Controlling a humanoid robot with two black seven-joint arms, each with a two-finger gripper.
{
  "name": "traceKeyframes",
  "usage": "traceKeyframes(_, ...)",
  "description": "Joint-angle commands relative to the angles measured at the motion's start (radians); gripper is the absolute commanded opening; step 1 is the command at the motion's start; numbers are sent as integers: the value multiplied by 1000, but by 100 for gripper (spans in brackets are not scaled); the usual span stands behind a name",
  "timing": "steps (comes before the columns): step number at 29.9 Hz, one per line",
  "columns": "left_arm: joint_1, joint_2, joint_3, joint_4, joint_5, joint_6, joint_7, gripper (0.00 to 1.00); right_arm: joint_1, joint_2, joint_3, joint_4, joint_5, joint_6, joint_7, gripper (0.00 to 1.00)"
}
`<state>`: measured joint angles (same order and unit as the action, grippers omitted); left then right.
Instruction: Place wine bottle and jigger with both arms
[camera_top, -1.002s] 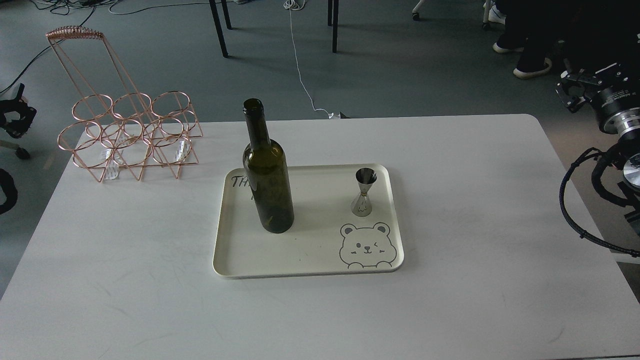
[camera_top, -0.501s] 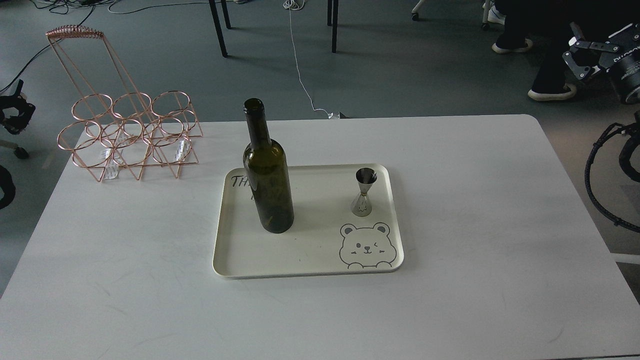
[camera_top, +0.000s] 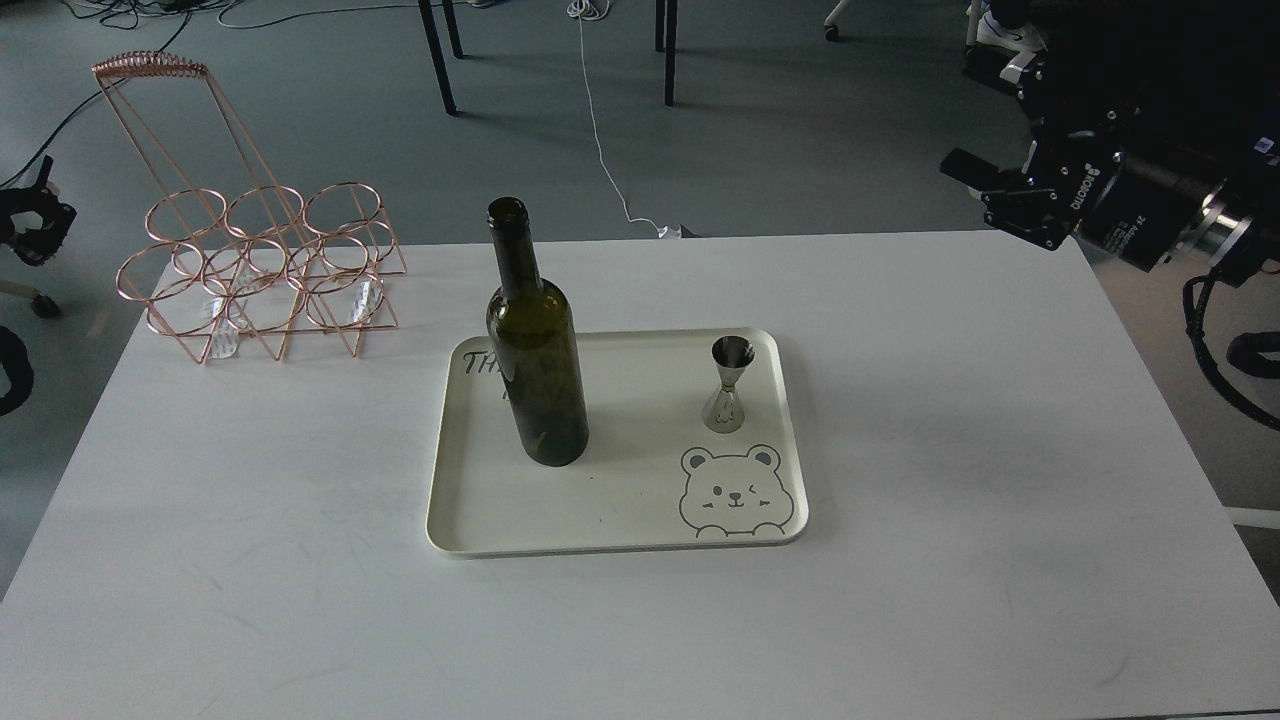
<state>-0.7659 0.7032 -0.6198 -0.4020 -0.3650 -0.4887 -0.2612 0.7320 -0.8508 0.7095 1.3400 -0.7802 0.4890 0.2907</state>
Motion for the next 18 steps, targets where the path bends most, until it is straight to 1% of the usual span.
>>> traceKeyframes(1, 0, 4, 0, 0, 0, 0, 0, 99, -57, 15, -14, 67, -297, 0, 33, 99)
traceKeyframes(4, 2, 4, 0, 0, 1, 0, 0, 99, -74, 64, -89, 96, -572, -93, 73, 99)
traceKeyframes(8, 3, 2, 0, 0, 3, 0, 2, 99, -78, 98, -197, 85, -905, -260, 140, 99)
traceKeyframes(12, 5, -4, 0, 0, 3, 0, 0, 99, -78, 145, -284, 10, -1046, -386, 162, 98)
traceKeyframes(15, 8, -5, 0, 0, 3, 0, 0, 99, -78, 194, -315, -59, -1142, -469, 196, 98)
traceKeyframes(18, 10, -7, 0, 2, 3, 0, -3, 99, -78, 228, -331, -117, -1171, -524, 198, 98)
